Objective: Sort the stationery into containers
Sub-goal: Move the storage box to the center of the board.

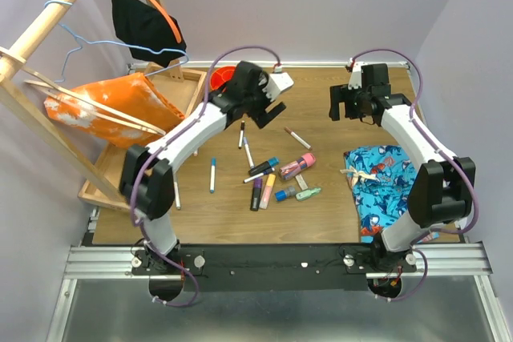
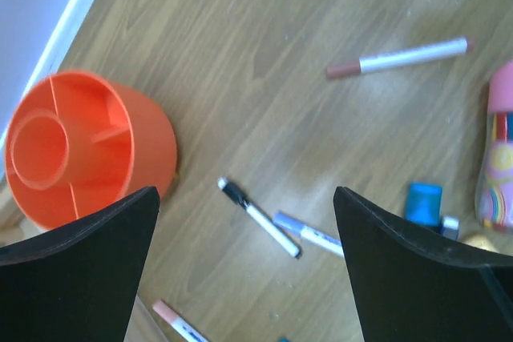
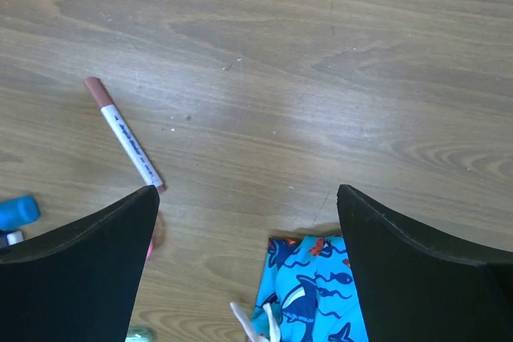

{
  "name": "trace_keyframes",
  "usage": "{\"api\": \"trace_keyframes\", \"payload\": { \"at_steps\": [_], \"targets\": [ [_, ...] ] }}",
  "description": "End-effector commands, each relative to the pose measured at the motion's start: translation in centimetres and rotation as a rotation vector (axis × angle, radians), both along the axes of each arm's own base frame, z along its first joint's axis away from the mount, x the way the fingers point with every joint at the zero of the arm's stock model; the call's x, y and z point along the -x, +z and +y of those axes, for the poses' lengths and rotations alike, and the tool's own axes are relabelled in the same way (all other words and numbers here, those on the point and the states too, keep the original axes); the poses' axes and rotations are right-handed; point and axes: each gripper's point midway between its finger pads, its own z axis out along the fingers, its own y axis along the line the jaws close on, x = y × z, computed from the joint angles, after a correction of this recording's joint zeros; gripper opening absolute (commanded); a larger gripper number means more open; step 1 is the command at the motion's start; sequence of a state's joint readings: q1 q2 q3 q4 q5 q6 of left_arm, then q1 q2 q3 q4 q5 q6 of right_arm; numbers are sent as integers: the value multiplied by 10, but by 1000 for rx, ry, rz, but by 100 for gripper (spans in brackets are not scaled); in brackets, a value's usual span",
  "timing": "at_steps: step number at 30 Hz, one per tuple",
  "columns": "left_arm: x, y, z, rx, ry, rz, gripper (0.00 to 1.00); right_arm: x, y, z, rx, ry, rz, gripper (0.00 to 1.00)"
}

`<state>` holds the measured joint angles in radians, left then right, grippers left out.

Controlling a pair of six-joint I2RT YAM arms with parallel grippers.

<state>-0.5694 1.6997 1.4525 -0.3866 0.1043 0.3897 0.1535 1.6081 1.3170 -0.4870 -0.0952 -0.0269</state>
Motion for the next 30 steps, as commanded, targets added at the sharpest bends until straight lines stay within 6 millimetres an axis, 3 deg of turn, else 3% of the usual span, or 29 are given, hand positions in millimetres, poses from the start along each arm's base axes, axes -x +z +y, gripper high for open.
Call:
{"api": "trace_keyframes", "payload": {
  "at_steps": [1,2,6,10,11,13,14,17,23,30],
  "targets": [
    [-37,-10,-32,-75,-15,62,99,-12,17,-9,54,-23,-79,100],
    [-43,15,-38,-74,-37,54,98,-13,18,-7,56,-4,-84,100],
    [-57,24,-43,-160,-129,37,94,-15,18,7,43,115,-64,100],
    [-59,28,-31,-193,-257,-8,94,-25,4,21,-14,147,1,100],
    [-64,25,-19,-185,-250,0,93,-28,3,24,-27,147,2,100],
    [-66,24,-12,-154,-263,13,88,-34,3,27,-48,146,2,100],
    [-71,20,-6,-151,-250,24,78,-35,-2,31,-66,153,18,100],
    [-84,10,11,-158,-202,55,68,-38,-8,37,-87,166,47,100],
    [-100,-2,25,-185,-139,70,68,-41,-14,44,-128,170,67,100],
    [-95,-28,26,-215,-181,139,64,-46,-23,46,-138,166,86,100]
  ]
}}
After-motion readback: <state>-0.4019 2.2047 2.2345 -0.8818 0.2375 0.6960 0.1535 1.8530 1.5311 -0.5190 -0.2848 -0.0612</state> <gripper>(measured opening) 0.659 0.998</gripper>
